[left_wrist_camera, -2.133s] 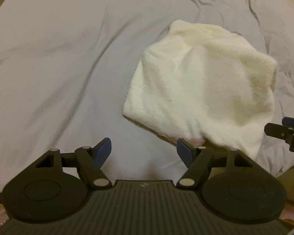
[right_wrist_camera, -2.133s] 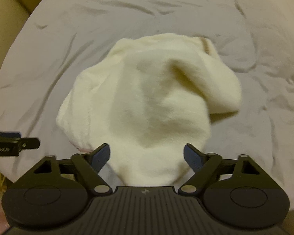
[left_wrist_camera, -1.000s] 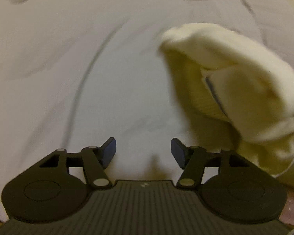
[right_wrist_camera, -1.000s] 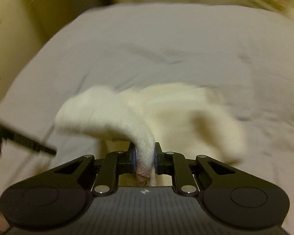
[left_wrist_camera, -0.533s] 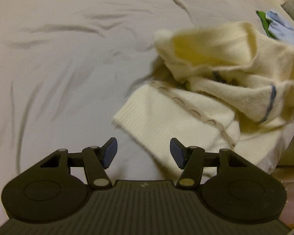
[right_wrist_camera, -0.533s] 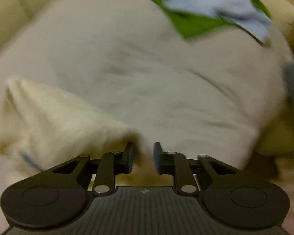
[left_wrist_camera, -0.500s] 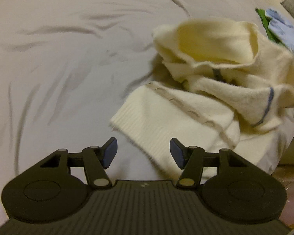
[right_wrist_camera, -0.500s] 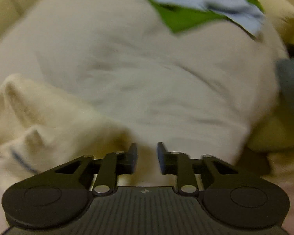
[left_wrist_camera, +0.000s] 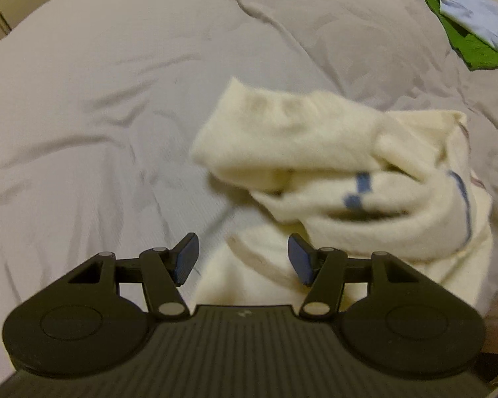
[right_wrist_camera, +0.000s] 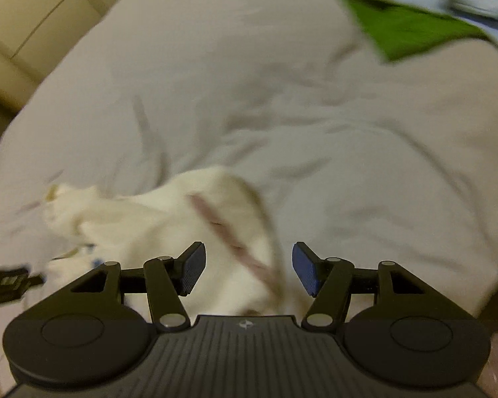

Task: Fold clothes
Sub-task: 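Grasp the sweater edge with the right gripper and lift it, then lift the sweater high with the left gripper while the right gripper holds another edge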

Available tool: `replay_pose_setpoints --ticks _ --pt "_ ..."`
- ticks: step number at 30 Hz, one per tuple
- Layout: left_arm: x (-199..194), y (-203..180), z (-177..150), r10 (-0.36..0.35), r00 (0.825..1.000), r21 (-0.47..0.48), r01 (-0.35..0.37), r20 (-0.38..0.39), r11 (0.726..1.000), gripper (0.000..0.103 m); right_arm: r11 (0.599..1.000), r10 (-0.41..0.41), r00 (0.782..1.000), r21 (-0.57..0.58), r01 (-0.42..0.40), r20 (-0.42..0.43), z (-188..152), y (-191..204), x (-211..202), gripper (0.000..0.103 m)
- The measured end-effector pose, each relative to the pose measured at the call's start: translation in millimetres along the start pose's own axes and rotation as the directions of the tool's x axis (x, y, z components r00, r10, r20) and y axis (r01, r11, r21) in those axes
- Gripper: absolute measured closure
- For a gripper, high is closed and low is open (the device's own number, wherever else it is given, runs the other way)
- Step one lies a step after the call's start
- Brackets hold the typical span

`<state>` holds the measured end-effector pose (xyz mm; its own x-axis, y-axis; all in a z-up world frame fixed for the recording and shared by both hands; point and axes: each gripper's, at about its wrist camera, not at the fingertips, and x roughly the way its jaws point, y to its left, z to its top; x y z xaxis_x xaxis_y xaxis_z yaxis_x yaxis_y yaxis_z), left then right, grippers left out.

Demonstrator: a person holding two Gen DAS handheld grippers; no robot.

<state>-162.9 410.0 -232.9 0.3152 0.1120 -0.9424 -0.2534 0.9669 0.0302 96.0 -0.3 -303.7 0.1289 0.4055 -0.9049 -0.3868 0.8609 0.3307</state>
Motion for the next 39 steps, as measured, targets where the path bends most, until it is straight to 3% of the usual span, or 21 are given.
replay_pose_setpoints --ticks 5,10,14,17,18,19,20,21,22,23,27,30,33,35,37,39 --pt "18.9 18.5 24.5 -0.035 0.999 0.040 0.034 0.033 0.999 0.046 0.979 0.038 0.997 -0.199 -0.051 -0.070 43.5 41.5 56.8 0.042" --pt "43.1 34.7 38.0 -0.087 0.995 0.142 0.081 0.041 0.987 0.044 0.945 -0.014 0.989 -0.324 -0.034 -0.144 86.4 50.8 123.6 0.040" --pt "58.0 50.3 43.2 -0.158 0.985 0.236 0.139 0.063 0.962 0.029 0.926 -0.011 0.968 -0.368 -0.085 -0.251 100.3 49.1 161.9 0.031" --pt "76.3 55.1 45.7 -0.217 0.975 0.280 0.196 0.046 0.940 0.027 0.931 0.038 0.946 -0.332 -0.151 -0.322 103.4 44.0 182.8 0.027" --pt "81.4 56.1 47.0 -0.240 0.970 0.290 0.220 0.035 0.931 0.028 0.934 0.060 0.937 -0.311 -0.174 -0.343 103.1 42.5 188.6 0.031" --pt "86.2 55.1 47.8 -0.270 0.963 0.301 0.250 0.025 0.920 0.031 0.931 0.081 0.930 -0.305 -0.199 -0.358 100.8 43.1 191.6 0.041" --pt "89.9 52.4 48.0 -0.293 0.956 0.314 0.274 0.015 0.909 0.039 0.925 0.099 0.924 -0.309 -0.222 -0.369 97.7 44.7 193.1 0.067" --pt "92.9 47.9 48.5 -0.294 0.956 0.328 0.274 0.010 0.904 0.046 0.918 0.098 0.925 -0.325 -0.227 -0.368 93.8 47.7 191.1 0.084" --pt "95.2 41.9 47.6 -0.282 0.959 0.350 0.258 0.018 0.901 0.070 0.911 0.089 0.928 -0.347 -0.222 -0.361 89.6 51.3 187.2 0.086" --pt "95.8 37.8 46.1 -0.269 0.963 0.353 0.242 0.029 0.904 0.088 0.908 0.080 0.937 -0.364 -0.209 -0.339 85.6 53.2 181.2 0.088" --pt "80.5 35.6 45.2 -0.253 0.962 0.264 0.218 0.104 0.940 0.090 0.931 -0.006 0.994 -0.363 -0.033 -0.107 73.5 50.9 129.1 0.091" --pt "50.8 38.8 46.3 -0.275 0.941 0.150 0.248 0.195 0.957 0.091 0.940 -0.085 0.991 -0.321 0.115 0.106 61.9 50.2 75.7 0.092" --pt "9.7 31.8 45.5 -0.246 0.923 0.114 0.222 0.296 0.968 0.092 0.933 -0.119 0.947 -0.293 0.210 0.300 52.1 58.3 22.4 0.094" --pt "-16.4 27.1 44.9 -0.222 0.909 0.104 0.197 0.354 0.975 0.092 0.922 -0.109 0.899 -0.294 0.251 0.424 47.5 71.1 -12.5 0.100" --pt "-48.3 28.2 41.8 -0.179 0.890 0.087 0.157 0.419 0.984 0.093 0.920 -0.077 0.836 -0.285 0.270 0.543 46.7 86.4 -49.3 0.101" --pt "-79.1 35.2 36.5 -0.133 0.869 0.053 0.123 0.476 0.991 0.093 0.920 -0.019 0.791 -0.300 0.254 0.611 49.4 102.9 -79.7 0.102"
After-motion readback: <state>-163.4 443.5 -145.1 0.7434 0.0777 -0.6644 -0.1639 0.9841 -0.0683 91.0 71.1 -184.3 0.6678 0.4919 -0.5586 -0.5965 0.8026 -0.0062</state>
